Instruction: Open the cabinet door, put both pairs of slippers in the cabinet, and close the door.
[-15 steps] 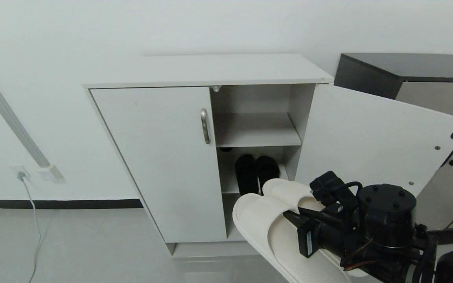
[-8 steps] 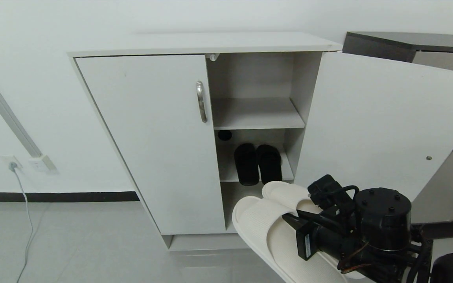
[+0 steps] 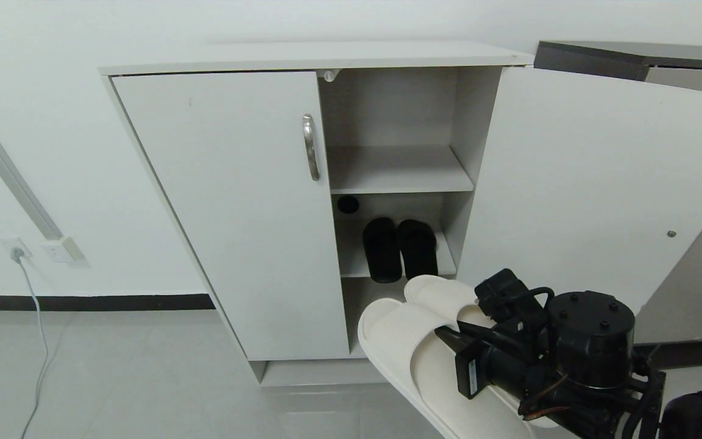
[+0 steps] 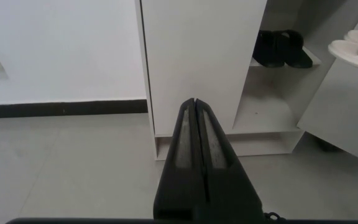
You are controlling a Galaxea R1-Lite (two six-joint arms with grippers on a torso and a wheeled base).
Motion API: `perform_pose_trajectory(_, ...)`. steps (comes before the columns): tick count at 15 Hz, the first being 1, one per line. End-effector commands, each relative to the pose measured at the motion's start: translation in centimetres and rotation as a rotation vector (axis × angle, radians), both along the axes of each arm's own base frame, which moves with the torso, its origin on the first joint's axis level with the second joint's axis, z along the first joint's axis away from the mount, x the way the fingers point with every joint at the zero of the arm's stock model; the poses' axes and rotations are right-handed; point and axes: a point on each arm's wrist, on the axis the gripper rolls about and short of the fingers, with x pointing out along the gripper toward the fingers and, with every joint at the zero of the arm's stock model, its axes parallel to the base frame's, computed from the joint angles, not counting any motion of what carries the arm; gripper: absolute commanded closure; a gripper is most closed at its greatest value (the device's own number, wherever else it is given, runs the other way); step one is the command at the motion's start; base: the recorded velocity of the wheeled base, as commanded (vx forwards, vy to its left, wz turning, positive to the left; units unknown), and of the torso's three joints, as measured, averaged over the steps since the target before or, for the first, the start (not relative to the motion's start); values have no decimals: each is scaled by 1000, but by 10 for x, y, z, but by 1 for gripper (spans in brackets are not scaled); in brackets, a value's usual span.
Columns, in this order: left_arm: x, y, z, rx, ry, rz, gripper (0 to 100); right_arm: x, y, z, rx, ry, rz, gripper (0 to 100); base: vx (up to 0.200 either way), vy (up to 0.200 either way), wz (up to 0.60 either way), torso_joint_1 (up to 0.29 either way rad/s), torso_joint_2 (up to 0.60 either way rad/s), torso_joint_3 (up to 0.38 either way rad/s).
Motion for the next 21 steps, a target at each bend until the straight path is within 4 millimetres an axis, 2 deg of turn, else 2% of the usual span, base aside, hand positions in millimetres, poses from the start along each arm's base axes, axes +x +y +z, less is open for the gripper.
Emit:
perform_pose_trajectory(1,0,0,0,1,1,-1,100,9,14,-10,-26,-51,-21,100,0,0,0,0,0,0)
perform_pose_trajectory(3,0,0,0,1,1,-1,100,20,52,-16,1,-107,-192,100,0,0,0,0,0,0)
perform_pose_trajectory(5,0,0,0,1,1,0,100,29,78,-8,9,-90,-327,100,0,0,0,0,0,0)
perform_pose_trajectory(7,0,0,0,1,1,-1,100,38,92,19,26,-21,-469,100,0,0,0,0,0,0)
perform_pose_trajectory(11,0,0,0,3,1,-1,100,44,93,99,65,19,-609,100,0,0,0,0,0,0)
perform_pose_trajectory(13,0,0,0,1,1,-1,100,47,93,123,83,-17,-628,100,0,0,0,0,0,0)
perform_pose_trajectory(16,0,0,0,1,1,0,100,52,93,131,49,-54,-619,100,0,0,0,0,0,0)
perform_pose_trajectory(21,0,0,0,-2,1,0,100,54,96,133,51,-58,-616,100,0,0,0,0,0,0)
